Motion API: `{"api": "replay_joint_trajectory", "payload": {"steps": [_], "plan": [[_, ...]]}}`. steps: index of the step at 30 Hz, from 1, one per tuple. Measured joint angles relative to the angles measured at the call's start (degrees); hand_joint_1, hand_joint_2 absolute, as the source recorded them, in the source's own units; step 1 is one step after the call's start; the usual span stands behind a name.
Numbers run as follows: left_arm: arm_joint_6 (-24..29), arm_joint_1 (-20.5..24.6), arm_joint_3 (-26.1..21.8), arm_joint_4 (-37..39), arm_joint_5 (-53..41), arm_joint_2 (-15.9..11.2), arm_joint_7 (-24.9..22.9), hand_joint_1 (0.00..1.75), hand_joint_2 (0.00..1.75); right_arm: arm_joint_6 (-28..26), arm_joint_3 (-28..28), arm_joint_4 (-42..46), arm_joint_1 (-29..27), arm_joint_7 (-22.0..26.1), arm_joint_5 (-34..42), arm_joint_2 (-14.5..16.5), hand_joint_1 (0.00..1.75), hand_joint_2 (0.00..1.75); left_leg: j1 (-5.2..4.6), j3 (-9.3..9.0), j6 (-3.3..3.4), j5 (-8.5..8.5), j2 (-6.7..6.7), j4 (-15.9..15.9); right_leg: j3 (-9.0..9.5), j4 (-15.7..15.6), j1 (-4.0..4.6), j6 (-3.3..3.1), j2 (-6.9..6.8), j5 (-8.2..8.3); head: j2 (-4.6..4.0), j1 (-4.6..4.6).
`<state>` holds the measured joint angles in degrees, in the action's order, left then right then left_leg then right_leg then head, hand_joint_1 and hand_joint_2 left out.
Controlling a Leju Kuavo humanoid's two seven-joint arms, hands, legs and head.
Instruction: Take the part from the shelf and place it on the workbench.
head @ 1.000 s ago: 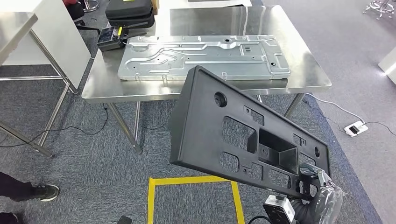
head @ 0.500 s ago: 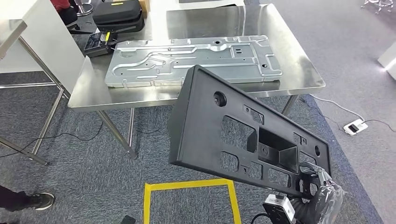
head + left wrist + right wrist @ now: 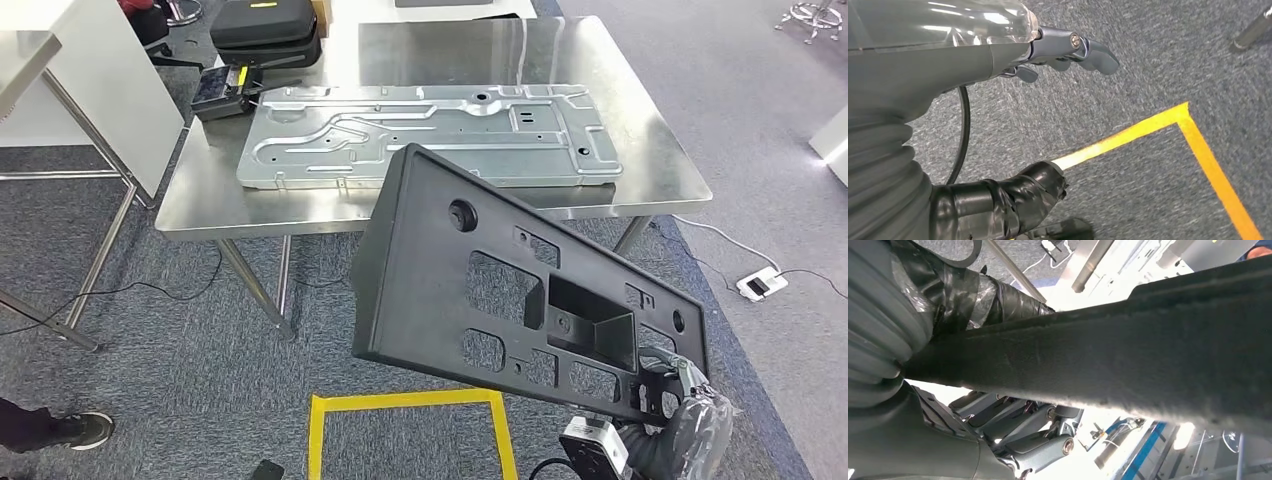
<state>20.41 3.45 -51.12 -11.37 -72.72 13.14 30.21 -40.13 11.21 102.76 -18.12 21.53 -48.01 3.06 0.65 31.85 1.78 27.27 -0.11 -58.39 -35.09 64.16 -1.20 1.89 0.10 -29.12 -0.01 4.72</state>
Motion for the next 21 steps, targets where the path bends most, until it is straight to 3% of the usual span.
{"api": "replay_joint_trajectory", "payload": {"steps": [2, 6, 8, 10, 11, 12, 13, 15, 16, 18, 21], "plan": [[0.0, 0.0, 0.0, 0.0, 0.0, 0.0, 0.0, 0.0, 1.75, 0.0, 0.0, 0.0, 0.0, 0.0, -0.1, 0.0, 1.75, 1.75, -0.23, -0.06, -0.58, 0.42, -0.06, -0.3, 1.71, -4.1, 0.16, -0.44, -0.01, 1.34, 0.0, -0.02], [-0.5, 0.1, 0.0, 0.0, 0.1, 0.0, 0.1, 0.0, 1.75, 0.0, 0.2, 0.0, 0.1, 0.0, -0.4, -0.1, 1.75, 1.75, -0.11, 0.11, -1.8, 1.34, -0.08, -1.1, 2.07, -4.8, 0.2, -1.84, 0.08, 1.37, 0.01, -0.05], [-0.6, 0.1, 0.0, 0.0, 0.1, 0.0, 0.2, 0.0, 1.75, 0.0, 0.5, 0.0, 0.1, 0.0, -0.4, -0.1, 1.75, 1.75, 0.06, 2.2, -2.31, 4.2, -0.06, -5.8, 2.35, -5.1, 0.04, -2.54, -0.06, 1.45, 0.01, -0.08], [-0.7, 0.1, 0.0, 0.0, 0.1, 0.0, 0.2, 0.0, 1.75, 0.0, 0.6, 0.0, 0.2, 0.0, -0.5, -0.1, 1.75, 1.75, 0.09, 5.77, -2.61, 7.5, -0.05, -13.2, 2.35, -5.1, 0.11, -2.85, -0.12, 1.36, 0.0, -0.09], [-0.8, 0.0, 0.0, 0.0, 0.1, 0.0, 0.2, 0.0, 1.75, 0.0, 0.7, 0.0, 0.2, 0.0, -0.5, -0.1, 1.75, 1.75, 0.1, 7.06, -2.69, 8.04, -0.05, -15.6, 2.39, -5.1, 0.15, -2.89, -0.11, 1.31, 0.0, -0.09], [-0.8, 0.0, 0.0, 0.0, 0.1, 0.0, 0.2, 0.0, 1.75, 0.0, 0.8, 0.0, 0.2, 0.0, -0.5, -0.1, 1.75, 1.75, 0.1, 7.42, -2.69, 7.45, -0.04, -16.1, 2.47, -5.1, 0.17, -2.9, -0.08, 1.25, -0.01, -0.09], [-0.9, 0.0, 0.0, 0.0, 0.1, 0.0, 0.2, 0.0, 1.75, 0.0, 0.8, 0.0, 0.2, 0.0, -0.5, -0.1, 1.75, 1.75, 0.1, 6.7, -2.6, 5.8, -0.04, -14.3, 2.62, -5.1, 0.18, -2.86, -0.02, 1.16, 0.0, -0.09], [-0.9, 0.0, 0.0, 0.0, 0.1, 0.0, 0.2, 0.0, 1.75, 0.0, 0.9, 0.0, 0.2, -0.1, -0.5, -0.1, 1.75, 1.75, 0.04, 3.25, -2.18, 1.77, -0.05, -6.7, 3.02, -5.0, 0.23, -2.61, 0.09, 0.91, 0.0, -0.08], [-1.0, 0.1, 0.0, 0.0, 0.1, 0.0, 0.2, 0.0, 1.75, 0.0, 0.9, 0.0, 0.2, -0.1, -0.5, -0.1, 1.75, 1.75, -0.07, 1.73, -1.92, 0.58, -0.07, -3.5, 3.11, -5.0, 0.32, -2.39, 0.14, 0.79, 0.01, -0.08], [-1.3, 0.1, 0.0, 0.0, 0.1, 0.0, 0.2, 0.0, 1.75, 0.0, 1.0, 0.0, 0.3, -0.1, -0.5, -0.1, 1.75, 1.75, -0.34, 0.59, -1.51, 0.23, -0.1, -0.8, 3.06, -4.9, 0.46, -1.84, 0.18, 0.72, 0.0, -0.06], [-2.1, 0.1, 0.0, 0.0, 0.0, 0.0, 0.5, 0.0, 1.75, 0.0, 1.3, 0.0, 0.5, -0.2, -0.6, -0.3, 1.75, 1.75, -0.23, 0.39, -0.58, -0.13, -0.07, 0.0, 2.89, -4.5, 0.4, -0.89, 0.16, 0.28, 0.0, -0.07]]}}
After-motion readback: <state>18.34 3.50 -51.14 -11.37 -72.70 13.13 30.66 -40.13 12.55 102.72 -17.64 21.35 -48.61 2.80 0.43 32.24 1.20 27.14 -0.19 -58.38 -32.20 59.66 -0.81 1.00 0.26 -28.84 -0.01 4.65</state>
